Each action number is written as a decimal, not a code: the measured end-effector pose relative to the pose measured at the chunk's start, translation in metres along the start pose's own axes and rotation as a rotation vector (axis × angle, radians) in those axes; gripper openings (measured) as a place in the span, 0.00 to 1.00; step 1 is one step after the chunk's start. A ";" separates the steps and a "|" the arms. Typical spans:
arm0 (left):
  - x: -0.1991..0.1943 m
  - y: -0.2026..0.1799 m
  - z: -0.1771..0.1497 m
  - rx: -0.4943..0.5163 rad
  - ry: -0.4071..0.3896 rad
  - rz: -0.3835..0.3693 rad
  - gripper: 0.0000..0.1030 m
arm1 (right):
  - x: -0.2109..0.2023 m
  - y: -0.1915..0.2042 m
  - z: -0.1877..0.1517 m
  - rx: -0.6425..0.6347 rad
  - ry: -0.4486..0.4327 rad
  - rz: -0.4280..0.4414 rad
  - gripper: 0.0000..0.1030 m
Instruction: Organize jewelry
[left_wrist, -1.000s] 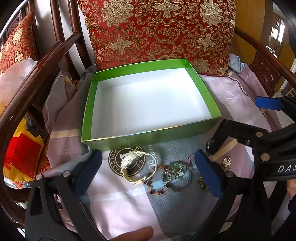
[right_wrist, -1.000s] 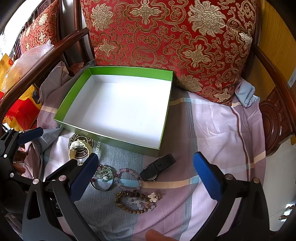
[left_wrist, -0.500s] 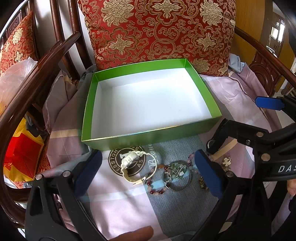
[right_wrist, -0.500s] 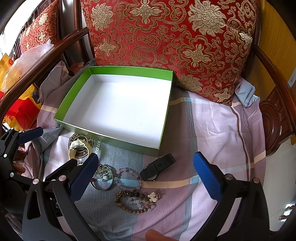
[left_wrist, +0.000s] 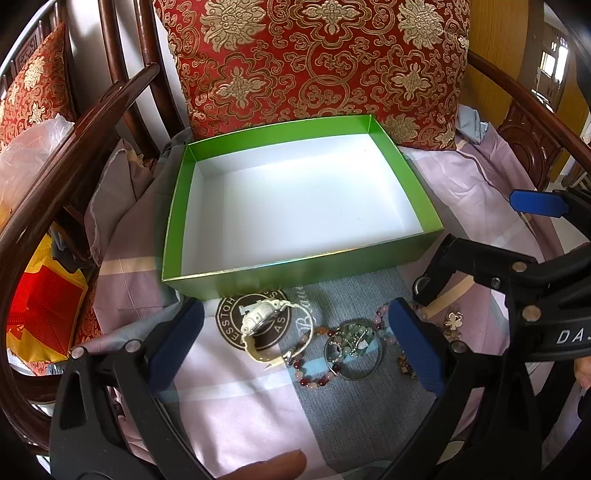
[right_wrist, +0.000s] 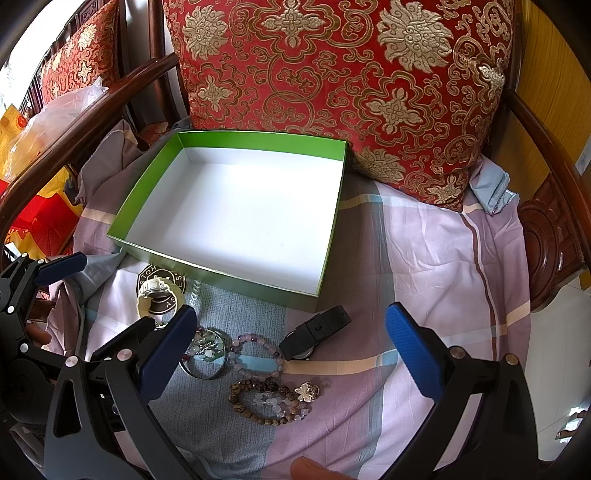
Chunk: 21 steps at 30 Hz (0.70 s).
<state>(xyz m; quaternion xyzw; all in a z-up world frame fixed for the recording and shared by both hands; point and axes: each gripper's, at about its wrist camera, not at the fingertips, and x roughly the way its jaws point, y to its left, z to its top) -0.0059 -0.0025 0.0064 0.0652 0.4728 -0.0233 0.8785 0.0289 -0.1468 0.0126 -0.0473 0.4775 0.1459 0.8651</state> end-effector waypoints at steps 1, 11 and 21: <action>0.000 0.000 0.000 -0.001 0.000 0.000 0.98 | 0.000 0.000 0.000 -0.001 0.000 0.002 0.99; 0.006 0.004 0.000 0.035 -0.003 -0.010 0.98 | -0.003 0.000 0.001 -0.031 -0.022 -0.012 0.99; 0.042 0.051 -0.006 -0.014 0.124 -0.149 0.70 | 0.029 -0.071 -0.014 0.034 0.066 0.023 0.67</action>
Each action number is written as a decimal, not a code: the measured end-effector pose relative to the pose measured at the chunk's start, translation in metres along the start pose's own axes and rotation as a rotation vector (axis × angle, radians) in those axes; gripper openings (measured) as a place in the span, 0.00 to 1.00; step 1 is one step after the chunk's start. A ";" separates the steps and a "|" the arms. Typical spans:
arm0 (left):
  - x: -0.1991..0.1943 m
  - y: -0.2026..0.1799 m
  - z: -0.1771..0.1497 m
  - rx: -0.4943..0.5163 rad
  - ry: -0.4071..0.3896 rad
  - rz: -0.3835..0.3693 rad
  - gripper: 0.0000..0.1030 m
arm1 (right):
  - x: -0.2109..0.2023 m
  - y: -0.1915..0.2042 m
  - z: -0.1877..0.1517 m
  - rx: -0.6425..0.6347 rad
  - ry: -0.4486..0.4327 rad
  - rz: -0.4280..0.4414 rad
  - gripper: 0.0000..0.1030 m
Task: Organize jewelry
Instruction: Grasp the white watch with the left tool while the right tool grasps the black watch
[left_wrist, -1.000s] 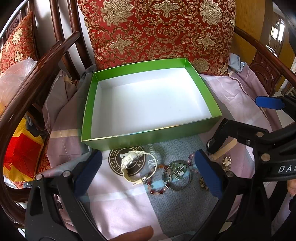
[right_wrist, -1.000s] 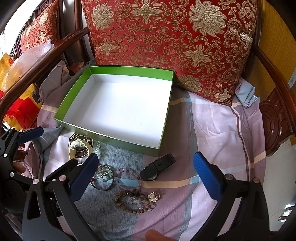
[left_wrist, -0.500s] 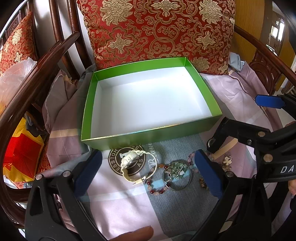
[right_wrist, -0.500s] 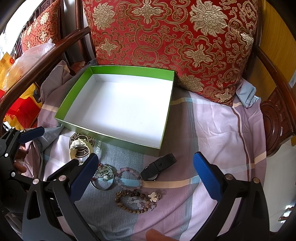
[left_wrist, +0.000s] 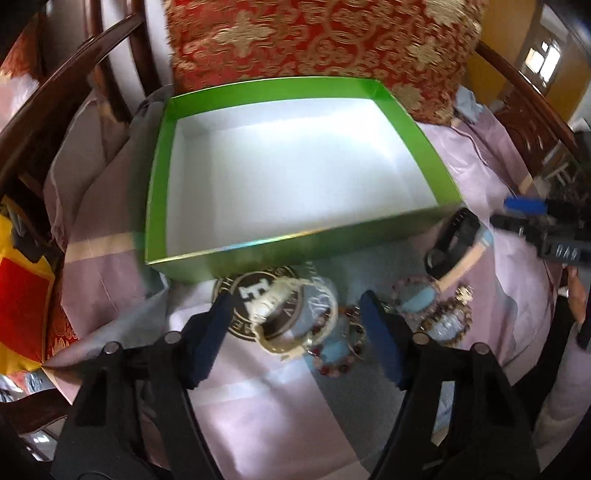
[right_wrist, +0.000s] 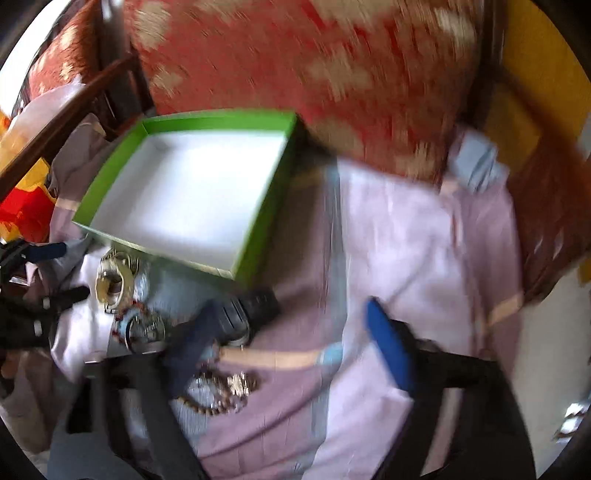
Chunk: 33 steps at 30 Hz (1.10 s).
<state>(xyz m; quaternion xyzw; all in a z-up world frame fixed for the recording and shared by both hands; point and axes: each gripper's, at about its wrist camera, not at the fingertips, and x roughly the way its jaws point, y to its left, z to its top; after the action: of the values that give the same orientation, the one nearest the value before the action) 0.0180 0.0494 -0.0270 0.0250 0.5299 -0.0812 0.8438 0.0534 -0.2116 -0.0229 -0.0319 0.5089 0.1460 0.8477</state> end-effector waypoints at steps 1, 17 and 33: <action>0.001 0.001 0.000 -0.001 0.001 0.003 0.70 | 0.008 -0.005 -0.003 0.021 0.019 0.014 0.62; 0.034 0.011 -0.002 0.025 0.055 0.154 0.77 | 0.033 0.089 -0.026 -0.284 0.064 0.347 0.42; 0.042 -0.014 -0.003 0.100 0.038 0.220 0.76 | 0.070 0.066 -0.023 -0.224 0.043 0.008 0.22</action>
<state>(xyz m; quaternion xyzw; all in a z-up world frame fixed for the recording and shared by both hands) 0.0307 0.0313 -0.0651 0.1265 0.5353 -0.0138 0.8350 0.0465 -0.1376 -0.0888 -0.1274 0.5075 0.2045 0.8273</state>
